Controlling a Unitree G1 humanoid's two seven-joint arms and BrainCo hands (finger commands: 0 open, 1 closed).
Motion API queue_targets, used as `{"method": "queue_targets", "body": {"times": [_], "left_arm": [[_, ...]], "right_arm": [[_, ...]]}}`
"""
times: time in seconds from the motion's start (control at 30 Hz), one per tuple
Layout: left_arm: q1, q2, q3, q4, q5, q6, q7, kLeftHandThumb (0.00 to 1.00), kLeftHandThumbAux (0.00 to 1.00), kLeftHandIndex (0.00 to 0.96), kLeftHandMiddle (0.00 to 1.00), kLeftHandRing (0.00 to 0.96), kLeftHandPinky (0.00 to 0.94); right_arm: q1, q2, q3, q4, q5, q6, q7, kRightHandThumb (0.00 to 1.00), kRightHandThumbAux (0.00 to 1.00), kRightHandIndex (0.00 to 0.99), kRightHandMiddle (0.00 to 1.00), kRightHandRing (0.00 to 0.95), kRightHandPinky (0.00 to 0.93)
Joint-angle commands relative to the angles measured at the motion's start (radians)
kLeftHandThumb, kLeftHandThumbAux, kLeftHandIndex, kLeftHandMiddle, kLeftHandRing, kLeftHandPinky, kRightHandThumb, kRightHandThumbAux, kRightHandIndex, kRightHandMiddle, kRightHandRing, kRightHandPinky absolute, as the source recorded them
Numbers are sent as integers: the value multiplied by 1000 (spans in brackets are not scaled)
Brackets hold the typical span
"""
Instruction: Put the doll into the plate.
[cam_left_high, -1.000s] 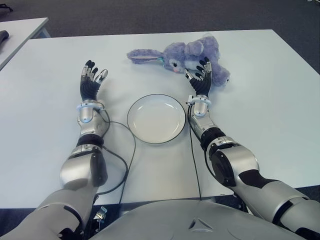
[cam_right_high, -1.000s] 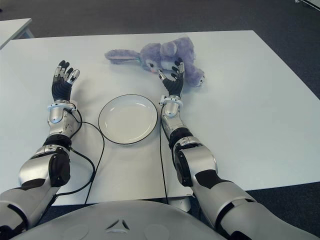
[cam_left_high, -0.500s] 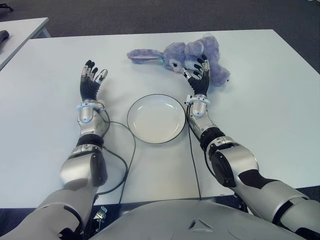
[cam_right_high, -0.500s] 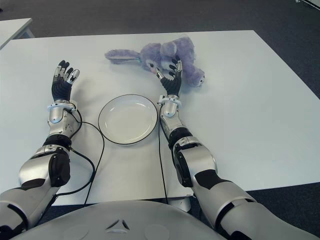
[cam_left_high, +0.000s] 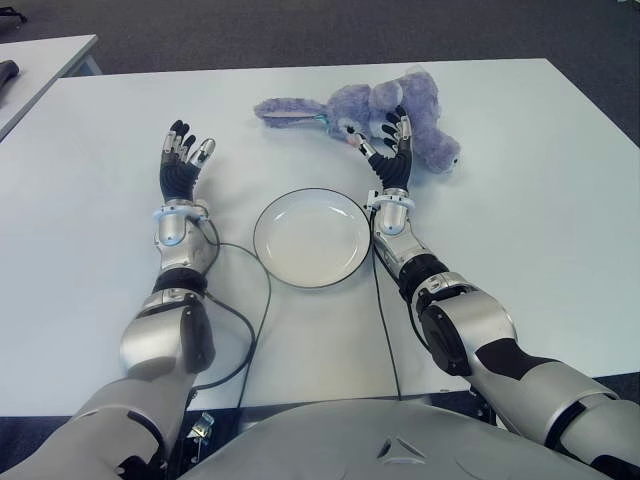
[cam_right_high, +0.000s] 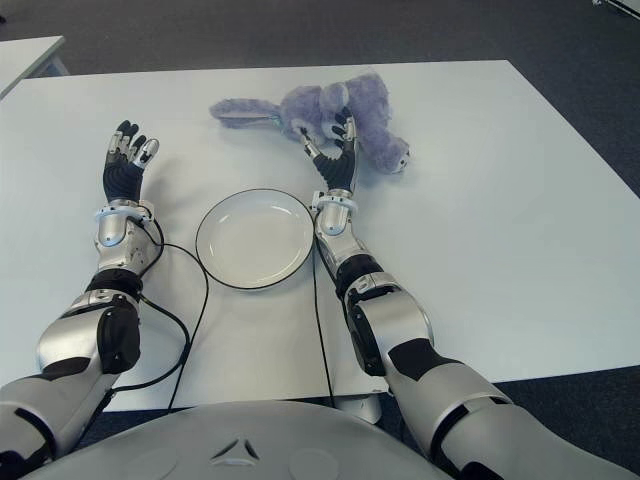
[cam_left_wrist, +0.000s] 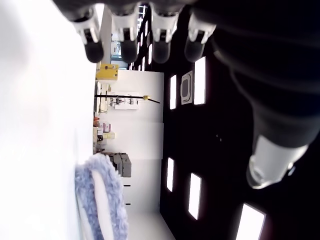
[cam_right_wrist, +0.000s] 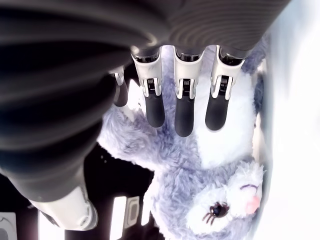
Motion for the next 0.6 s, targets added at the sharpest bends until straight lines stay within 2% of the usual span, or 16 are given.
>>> {"method": "queue_targets", "body": {"times": [0.03,0.6], "left_arm": [[316,-91,11,188,-7,10,18,39,655,15,50,39,63],[311,-92,18,190,-14,15,12,39,662,22,55,45,68]], "right_arm": [[-15,144,38,30,-35,4,-23,199,697,24,150,162,155],[-39,141,68,24,-37,-24,-20,242,694,15,149,173,199]]}}
